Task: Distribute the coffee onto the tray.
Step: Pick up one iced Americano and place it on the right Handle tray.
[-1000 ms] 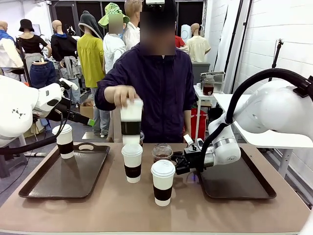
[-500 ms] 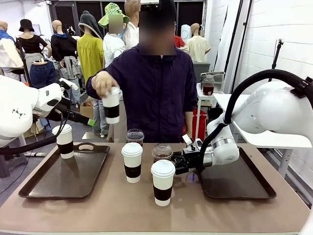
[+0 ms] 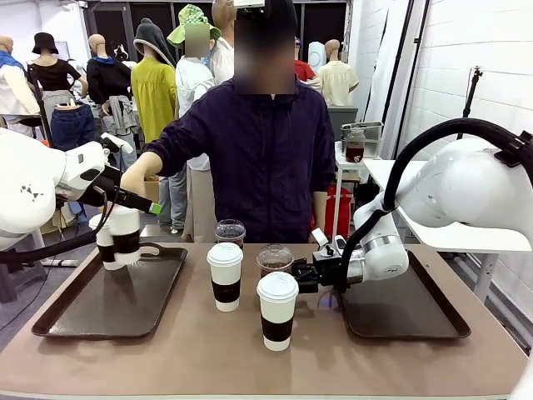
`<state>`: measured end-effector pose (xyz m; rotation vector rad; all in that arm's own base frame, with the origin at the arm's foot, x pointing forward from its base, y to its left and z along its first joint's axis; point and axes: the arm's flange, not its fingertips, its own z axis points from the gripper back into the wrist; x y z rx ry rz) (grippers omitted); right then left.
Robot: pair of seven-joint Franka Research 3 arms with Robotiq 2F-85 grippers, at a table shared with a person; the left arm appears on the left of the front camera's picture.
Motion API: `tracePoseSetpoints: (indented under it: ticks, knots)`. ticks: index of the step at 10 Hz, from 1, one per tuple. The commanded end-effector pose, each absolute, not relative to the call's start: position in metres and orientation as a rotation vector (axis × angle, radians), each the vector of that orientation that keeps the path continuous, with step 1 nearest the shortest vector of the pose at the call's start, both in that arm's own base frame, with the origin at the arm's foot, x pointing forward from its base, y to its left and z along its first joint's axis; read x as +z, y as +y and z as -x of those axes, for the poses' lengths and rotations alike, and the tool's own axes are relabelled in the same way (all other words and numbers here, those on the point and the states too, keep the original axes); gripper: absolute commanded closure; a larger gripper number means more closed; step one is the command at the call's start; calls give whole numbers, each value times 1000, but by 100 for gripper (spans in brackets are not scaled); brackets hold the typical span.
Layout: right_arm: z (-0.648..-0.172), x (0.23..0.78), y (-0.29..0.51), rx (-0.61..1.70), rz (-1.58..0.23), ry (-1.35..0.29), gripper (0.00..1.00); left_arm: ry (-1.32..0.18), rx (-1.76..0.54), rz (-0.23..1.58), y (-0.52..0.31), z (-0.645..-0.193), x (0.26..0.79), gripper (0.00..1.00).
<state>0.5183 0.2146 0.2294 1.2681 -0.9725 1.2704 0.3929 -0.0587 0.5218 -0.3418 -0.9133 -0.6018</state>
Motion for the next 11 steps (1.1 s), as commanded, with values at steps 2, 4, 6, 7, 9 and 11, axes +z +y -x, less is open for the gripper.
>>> tracePoseSetpoints:
  ticks: [2, 4, 6, 7, 9, 11]
  knots:
    - [-527, 256, 204, 1196, -1313, -1037, 40, -910, -601, 343, -58, -393, 522, 0]
    - [-528, 297, 183, 1174, -1352, -1032, 40, -910, -601, 343, -58, -393, 522, 0]
    - [-520, 331, 156, 1213, -1301, -1026, 40, -910, -601, 343, -58, -393, 522, 0]
    - [-515, 339, 141, 1221, -1279, -1022, 40, -910, -601, 343, -58, -393, 522, 0]
    - [-493, 354, 106, 1236, -1229, -997, 40, -910, -601, 343, -58, -393, 522, 0]
    - [-465, 367, 79, 1227, -1172, -1019, 40, -910, -601, 343, -58, -393, 522, 0]
